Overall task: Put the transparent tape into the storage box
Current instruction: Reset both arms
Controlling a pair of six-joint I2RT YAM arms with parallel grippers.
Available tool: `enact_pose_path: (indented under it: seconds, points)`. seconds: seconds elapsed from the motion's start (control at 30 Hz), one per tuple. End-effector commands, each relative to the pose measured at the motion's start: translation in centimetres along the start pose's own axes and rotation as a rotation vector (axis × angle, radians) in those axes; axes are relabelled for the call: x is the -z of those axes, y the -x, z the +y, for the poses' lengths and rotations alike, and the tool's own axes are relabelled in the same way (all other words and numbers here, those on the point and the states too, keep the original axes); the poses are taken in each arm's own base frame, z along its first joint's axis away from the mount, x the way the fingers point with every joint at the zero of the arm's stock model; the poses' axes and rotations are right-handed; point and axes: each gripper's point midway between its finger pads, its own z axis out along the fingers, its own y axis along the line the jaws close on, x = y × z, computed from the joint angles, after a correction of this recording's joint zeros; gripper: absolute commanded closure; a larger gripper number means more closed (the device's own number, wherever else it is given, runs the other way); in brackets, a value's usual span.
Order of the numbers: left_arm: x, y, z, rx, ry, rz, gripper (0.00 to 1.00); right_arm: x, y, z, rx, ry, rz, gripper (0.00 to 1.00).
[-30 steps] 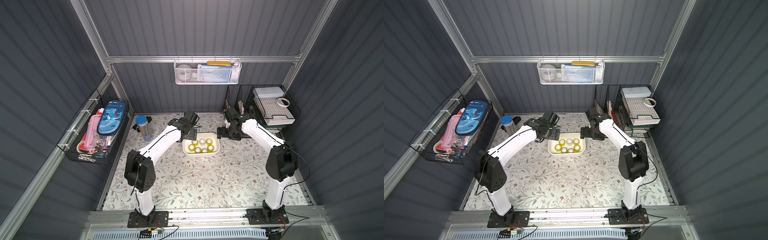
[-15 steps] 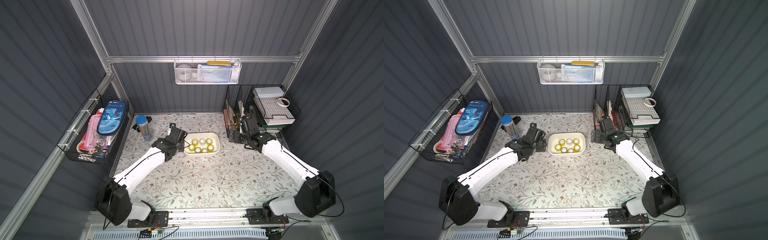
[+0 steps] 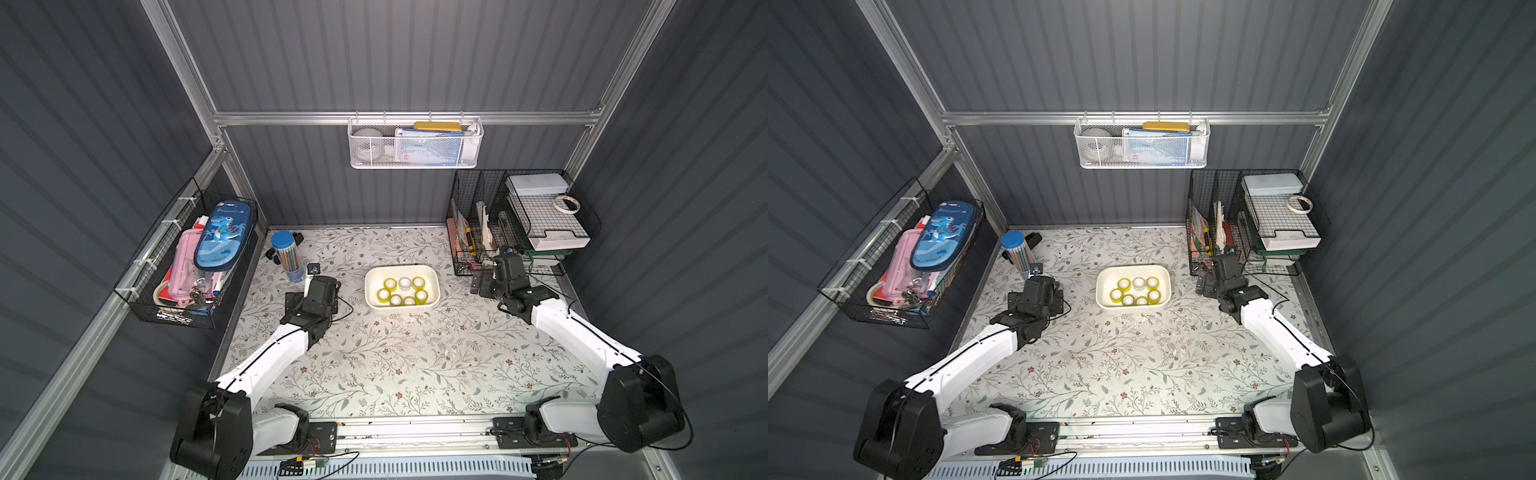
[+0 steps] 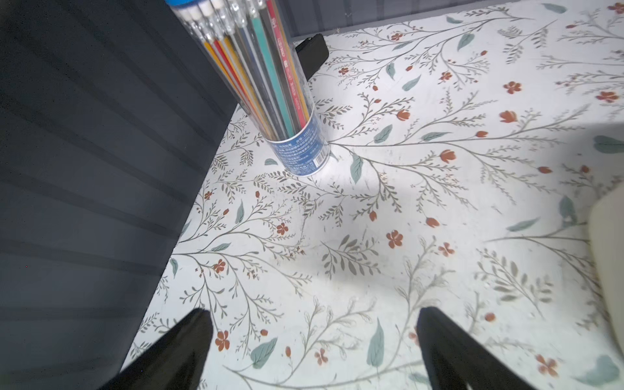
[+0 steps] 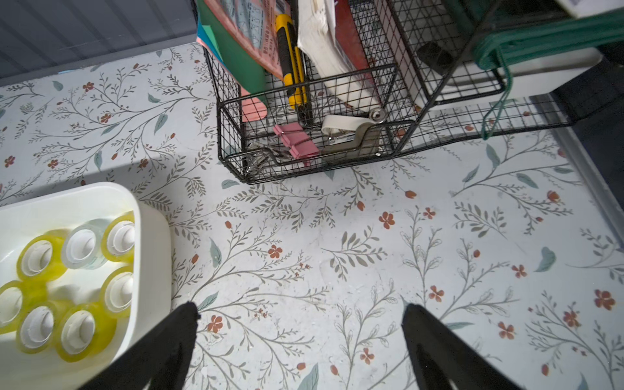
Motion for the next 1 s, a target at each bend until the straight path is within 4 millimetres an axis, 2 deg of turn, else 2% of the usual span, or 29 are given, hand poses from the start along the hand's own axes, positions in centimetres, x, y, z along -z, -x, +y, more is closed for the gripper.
enact_pose_path:
  seconds: [0.0, 0.13, 0.4, 0.5, 0.63, 0.73, 0.97]
  points:
    - [-2.6, 1.6, -0.7, 0.050, -0.024, -0.097, 0.01, -0.7, 0.6, -1.2, 0.006, -0.040, -0.037, 0.01]
    - [-5.7, 0.8, -1.6, 0.057, -0.045, -0.103, 0.00, -1.1, 0.9, -2.4, -0.007, -0.039, -0.039, 0.01]
    - [-8.9, -1.6, -1.2, 0.136, -0.122, -0.100, 0.01, -1.1, 1.1, -6.9, -0.101, -0.089, -0.133, 0.01]
    - [-9.2, -1.7, -1.4, 0.165, -0.180, -0.154, 0.01, -1.5, 0.8, -8.3, -0.097, -0.120, -0.187, 0.01]
    - [-8.8, -2.3, -3.1, 0.126, -0.285, -0.223, 0.01, -2.5, 0.7, -9.2, -0.084, -0.132, -0.268, 0.01]
    - [-8.7, -2.5, -3.1, 0.128, -0.285, -0.225, 0.01, -3.3, 0.6, -9.9, -0.088, -0.142, -0.302, 0.01]
    - [-8.8, -2.4, -3.5, 0.111, -0.304, -0.222, 0.01, -4.7, -0.4, -9.6, -0.029, -0.117, -0.373, 0.01]
